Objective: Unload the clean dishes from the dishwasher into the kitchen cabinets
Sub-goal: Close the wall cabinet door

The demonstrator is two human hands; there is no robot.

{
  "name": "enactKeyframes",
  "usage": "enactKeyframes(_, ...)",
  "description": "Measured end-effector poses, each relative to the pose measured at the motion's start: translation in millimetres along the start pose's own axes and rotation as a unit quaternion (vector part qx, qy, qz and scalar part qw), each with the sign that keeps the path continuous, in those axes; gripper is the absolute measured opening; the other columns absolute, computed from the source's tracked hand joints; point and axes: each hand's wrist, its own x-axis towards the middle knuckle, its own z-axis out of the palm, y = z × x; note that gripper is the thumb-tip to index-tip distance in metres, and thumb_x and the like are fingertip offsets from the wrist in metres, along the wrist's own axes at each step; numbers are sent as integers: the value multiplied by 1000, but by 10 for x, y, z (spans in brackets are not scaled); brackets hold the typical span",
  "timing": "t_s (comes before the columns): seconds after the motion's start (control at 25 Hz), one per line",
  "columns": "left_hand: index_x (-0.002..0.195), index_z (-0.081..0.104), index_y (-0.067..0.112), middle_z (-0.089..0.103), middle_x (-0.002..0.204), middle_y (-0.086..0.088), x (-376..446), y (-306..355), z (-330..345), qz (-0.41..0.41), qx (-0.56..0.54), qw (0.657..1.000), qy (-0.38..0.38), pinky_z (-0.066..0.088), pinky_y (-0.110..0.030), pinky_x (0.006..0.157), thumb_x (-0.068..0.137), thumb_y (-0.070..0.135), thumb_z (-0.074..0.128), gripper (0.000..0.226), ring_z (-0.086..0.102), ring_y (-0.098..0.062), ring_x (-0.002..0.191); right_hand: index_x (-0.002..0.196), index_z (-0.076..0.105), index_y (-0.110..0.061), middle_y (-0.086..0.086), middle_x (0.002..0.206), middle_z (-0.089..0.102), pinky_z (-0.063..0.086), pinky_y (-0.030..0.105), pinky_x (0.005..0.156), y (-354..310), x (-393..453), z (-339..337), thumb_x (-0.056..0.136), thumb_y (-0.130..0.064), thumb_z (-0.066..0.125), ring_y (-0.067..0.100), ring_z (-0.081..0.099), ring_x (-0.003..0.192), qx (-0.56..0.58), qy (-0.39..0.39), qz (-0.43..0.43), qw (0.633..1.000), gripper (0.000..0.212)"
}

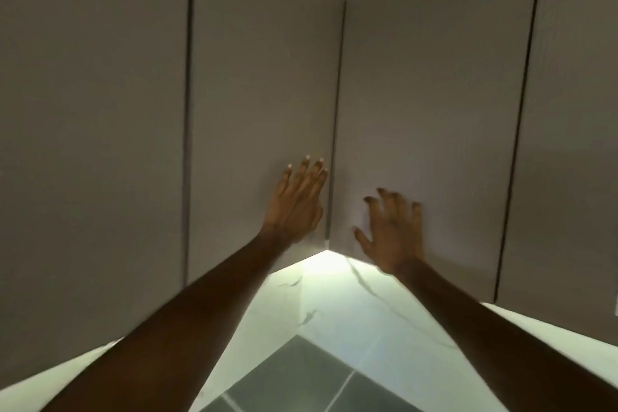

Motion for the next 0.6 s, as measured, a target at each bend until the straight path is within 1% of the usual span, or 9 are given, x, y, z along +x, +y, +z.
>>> enactKeyframes(0.04, 163, 25, 13, 12, 173, -8, -173, -138, -310, -4, 20, 1000, 8, 11, -55, 128, 98, 38, 46, 73, 6, -30, 160, 141, 54, -25, 11, 156, 45, 32, 62, 113, -40, -47, -183, 85, -61, 64, 38, 44, 137, 14, 18, -4, 1000, 67)
enactKeyframes(0.12, 164, 20, 13, 8, 174, -9, -606, -476, -1069, -3, 79, 997, -1, 10, -54, 128, 96, 39, 44, 77, 4, -30, 161, 137, 57, -24, 11, 151, 48, 37, 58, 108, -318, -195, -625, 83, -54, 70, 37, 46, 132, 68, 61, -28, 995, 63)
enactKeyframes(0.2, 164, 17, 13, 6, 174, -10, -1036, -781, -1737, -4, 147, 989, -21, 11, -54, 127, 95, 40, 45, 80, 3, -30, 161, 133, 57, -23, 12, 145, 50, 40, 53, 102, -741, -358, -990, 85, -47, 70, 38, 49, 126, 144, 91, -37, 985, 55)
enactKeyframes(0.28, 164, 16, 10, 5, 173, -12, -1519, -1075, -2434, -10, 217, 975, -56, 12, -54, 127, 95, 39, 46, 81, 3, -31, 161, 128, 58, -24, 10, 141, 51, 40, 49, 97, -1359, -613, -1398, 84, -42, 63, 37, 51, 122, 225, 124, -67, 964, 49)
enactKeyframes(0.36, 164, 16, 9, 5, 173, -13, -1951, -1289, -2963, -18, 269, 959, -88, 12, -53, 127, 94, 39, 49, 83, 3, -31, 161, 126, 61, -25, 9, 139, 51, 40, 48, 96, -1954, -893, -1666, 78, -39, 63, 36, 51, 121, 269, 120, -108, 950, 50)
enactKeyframes(0.44, 164, 16, 9, 4, 173, -13, -2452, -1529, -3699, -50, 318, 939, -124, 13, -53, 127, 93, 42, 50, 85, 3, -31, 161, 126, 61, -25, 10, 142, 51, 40, 48, 99, -2616, -1267, -2117, 76, -38, 65, 35, 52, 122, 316, 103, -183, 925, 52)
enactKeyframes(0.52, 164, 15, 9, 3, 173, -13, -2914, -1805, -4362, -85, 363, 914, -158, 13, -53, 128, 92, 45, 54, 89, 4, -31, 160, 126, 60, -27, 11, 145, 49, 40, 48, 102, -3188, -1604, -2544, 76, -37, 62, 34, 52, 126, 351, 94, -263, 894, 51)
enactKeyframes(0.6, 164, 15, 8, -2, 173, -15, -3254, -2008, -4858, -146, 382, 899, -159, 13, -53, 128, 91, 43, 57, 91, 3, -33, 160, 127, 59, -27, 12, 148, 49, 40, 50, 104, -3649, -1845, -2945, 77, -35, 61, 34, 52, 129, 373, 111, -352, 851, 50)
